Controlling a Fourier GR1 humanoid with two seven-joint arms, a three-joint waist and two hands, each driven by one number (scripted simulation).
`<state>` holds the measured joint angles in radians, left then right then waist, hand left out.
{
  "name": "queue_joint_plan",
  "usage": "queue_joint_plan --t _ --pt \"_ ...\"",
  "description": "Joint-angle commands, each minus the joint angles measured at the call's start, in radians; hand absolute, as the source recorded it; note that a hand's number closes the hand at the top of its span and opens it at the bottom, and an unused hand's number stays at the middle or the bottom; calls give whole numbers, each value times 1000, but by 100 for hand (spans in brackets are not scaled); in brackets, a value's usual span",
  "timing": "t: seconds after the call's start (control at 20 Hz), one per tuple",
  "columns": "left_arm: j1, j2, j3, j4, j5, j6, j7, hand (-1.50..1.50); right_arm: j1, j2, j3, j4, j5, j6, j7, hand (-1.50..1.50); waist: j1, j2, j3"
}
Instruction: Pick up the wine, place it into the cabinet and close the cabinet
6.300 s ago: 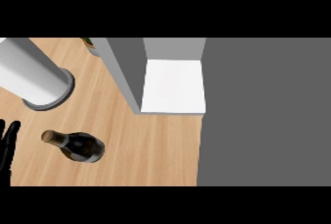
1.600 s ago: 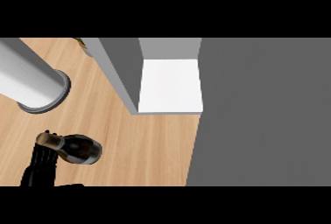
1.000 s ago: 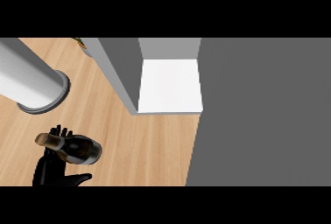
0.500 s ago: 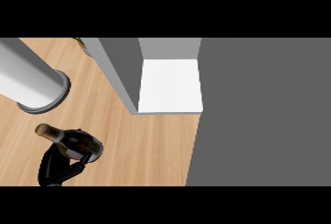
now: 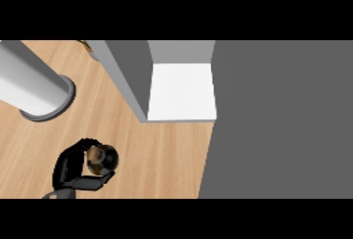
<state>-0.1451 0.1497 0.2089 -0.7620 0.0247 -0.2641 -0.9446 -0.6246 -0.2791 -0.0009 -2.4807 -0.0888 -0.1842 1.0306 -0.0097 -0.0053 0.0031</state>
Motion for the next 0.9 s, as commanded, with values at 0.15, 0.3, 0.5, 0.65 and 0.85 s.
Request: queue_joint_plan --t 0.15,0.3,0.5,0.65,0.85 --pt "-64 -145 -112 -36 -50 159 94 150 -23 -17 -23 -80 -82 -8 99 -150 0 0 -3" --pt "-81 -147 -159 -78 13 218 118 150 -35 -16 -62 -39 -95 -10 72 -150 4 2 -4" --pt "-9 -149 -169 -316 -1 207 182 150 70 -12 -73 -81 -111 33 13 -150 13 0 -2" --pt "-59 -139 -177 -366 2 199 251 150 11 0 22 -84 -41 -15 92 -150 10 -1 -3" --pt "19 -149 -349 -537 103 240 372 150 20 -14 -49 -41 -122 27 44 -150 12 -1 -2"
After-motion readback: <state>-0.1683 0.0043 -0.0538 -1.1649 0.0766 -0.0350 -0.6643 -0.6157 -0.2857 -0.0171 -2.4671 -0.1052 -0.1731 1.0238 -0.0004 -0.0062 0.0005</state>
